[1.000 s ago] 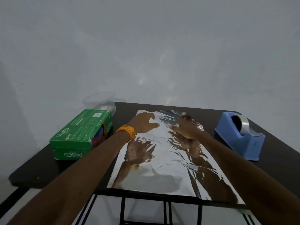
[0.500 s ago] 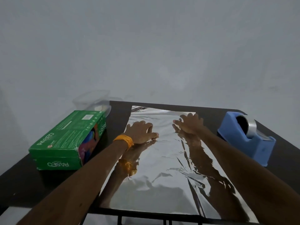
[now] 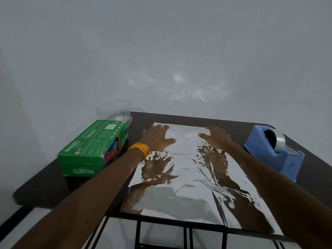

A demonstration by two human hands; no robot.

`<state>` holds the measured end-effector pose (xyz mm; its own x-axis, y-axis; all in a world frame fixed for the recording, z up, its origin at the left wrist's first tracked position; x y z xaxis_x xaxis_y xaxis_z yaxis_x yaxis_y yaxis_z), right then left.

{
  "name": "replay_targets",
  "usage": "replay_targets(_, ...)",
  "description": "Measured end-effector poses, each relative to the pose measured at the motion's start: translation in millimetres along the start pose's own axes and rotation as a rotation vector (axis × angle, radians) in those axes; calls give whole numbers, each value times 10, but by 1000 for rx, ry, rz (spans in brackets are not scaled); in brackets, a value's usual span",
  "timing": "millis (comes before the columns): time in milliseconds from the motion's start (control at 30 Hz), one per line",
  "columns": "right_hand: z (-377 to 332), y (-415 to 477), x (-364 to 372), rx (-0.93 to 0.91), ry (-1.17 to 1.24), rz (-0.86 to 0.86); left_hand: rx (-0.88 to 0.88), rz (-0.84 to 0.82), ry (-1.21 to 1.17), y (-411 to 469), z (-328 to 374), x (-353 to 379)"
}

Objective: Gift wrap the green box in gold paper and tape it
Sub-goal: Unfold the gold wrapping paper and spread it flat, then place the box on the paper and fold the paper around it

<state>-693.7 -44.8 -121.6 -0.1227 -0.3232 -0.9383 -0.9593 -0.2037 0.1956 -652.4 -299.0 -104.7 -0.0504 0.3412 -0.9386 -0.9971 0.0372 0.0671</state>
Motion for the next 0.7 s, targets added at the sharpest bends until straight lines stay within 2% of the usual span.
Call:
replay_targets(167, -414, -189, -79, -67, 59, 120, -81, 108, -36, -307, -304, -616)
replay_targets(467, -1225, -494, -139, -153, 131, 131, -621, 78, 158, -1013, -1574, -1024)
replay_targets(600, -1390, -651, -181, -190, 167, 134, -668, 40, 62, -1066, -1850, -1006)
replay_targets(700, -1422, -758, -251, -182, 266, 159, -641, 168, 33, -1170, -1754, -1129)
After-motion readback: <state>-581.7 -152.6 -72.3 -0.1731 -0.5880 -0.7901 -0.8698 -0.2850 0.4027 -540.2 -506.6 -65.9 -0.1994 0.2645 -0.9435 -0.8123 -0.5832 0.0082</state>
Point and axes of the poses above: each hand's wrist, its own y-axis towards the middle knuckle, its own x-axis out of the palm, z = x × y, the point moved 9 cm from there along y, towards the middle knuckle, and after that the axes turned 13 degrees about -x, right-handed, at the moved point
